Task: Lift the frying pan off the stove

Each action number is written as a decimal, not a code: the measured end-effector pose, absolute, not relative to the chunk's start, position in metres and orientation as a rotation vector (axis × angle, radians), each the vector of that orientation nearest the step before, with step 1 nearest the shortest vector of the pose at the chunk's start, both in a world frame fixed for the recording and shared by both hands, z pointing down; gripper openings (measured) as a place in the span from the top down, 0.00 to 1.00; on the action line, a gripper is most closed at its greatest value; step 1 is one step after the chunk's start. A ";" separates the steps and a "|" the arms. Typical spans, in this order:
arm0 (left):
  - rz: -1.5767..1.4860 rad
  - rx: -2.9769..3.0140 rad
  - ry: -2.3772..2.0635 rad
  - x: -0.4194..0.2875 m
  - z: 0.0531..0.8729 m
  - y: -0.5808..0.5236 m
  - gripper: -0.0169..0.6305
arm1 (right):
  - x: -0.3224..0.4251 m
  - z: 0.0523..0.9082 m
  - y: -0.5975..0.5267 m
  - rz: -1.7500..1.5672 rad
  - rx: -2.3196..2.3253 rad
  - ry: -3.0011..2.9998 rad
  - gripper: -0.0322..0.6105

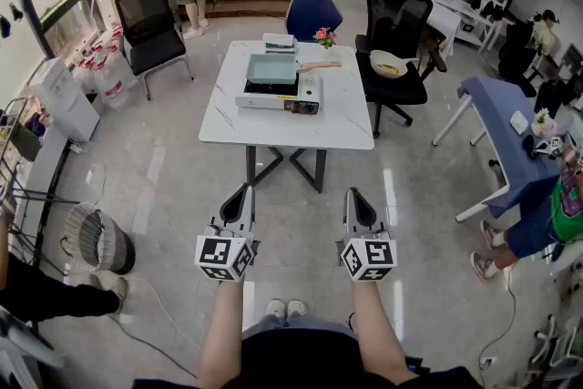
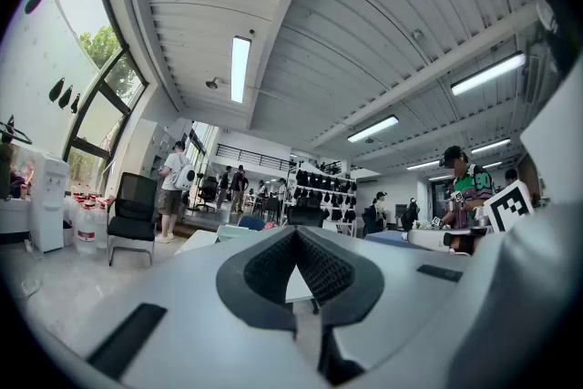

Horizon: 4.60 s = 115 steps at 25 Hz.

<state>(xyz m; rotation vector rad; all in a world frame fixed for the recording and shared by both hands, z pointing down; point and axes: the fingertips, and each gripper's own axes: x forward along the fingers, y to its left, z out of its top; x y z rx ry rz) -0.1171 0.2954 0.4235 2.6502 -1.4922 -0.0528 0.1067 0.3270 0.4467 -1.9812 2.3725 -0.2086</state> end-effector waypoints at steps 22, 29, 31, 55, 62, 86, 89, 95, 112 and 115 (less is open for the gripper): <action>-0.053 2.632 -1.501 -0.123 0.425 0.292 0.95 | 0.105 0.449 0.320 -0.236 -1.972 2.359 0.95; -0.049 2.631 -1.485 -0.125 0.428 0.291 0.95 | 0.098 0.449 0.320 -0.230 -1.950 2.381 0.95; -0.046 2.630 -1.480 -0.125 0.428 0.291 0.95 | 0.092 0.448 0.320 -0.233 -1.927 2.401 0.94; -0.049 2.665 -1.412 -0.160 0.434 0.282 0.95 | 0.058 0.451 0.321 -0.251 -1.887 2.373 0.73; -0.071 2.660 -1.420 -0.165 0.433 0.263 0.95 | 0.060 0.448 0.304 -0.227 -1.901 2.373 0.73; -0.072 2.598 -1.512 -0.120 0.458 -0.006 0.95 | 0.118 0.473 0.020 -0.217 -1.854 2.423 0.73; -0.091 2.591 -1.525 -0.107 0.447 -0.061 0.95 | 0.131 0.474 -0.036 -0.240 -1.844 2.436 0.73; -0.070 2.597 -1.570 -0.082 0.442 -0.155 0.95 | 0.159 0.478 -0.134 -0.263 -1.842 2.451 0.73; -0.009 2.611 -1.605 -0.055 0.444 -0.242 0.95 | 0.174 0.490 -0.228 -0.300 -1.797 2.486 0.73; 0.013 2.628 -1.570 -0.051 0.449 -0.247 0.95 | 0.174 0.490 -0.234 -0.300 -1.810 2.494 0.73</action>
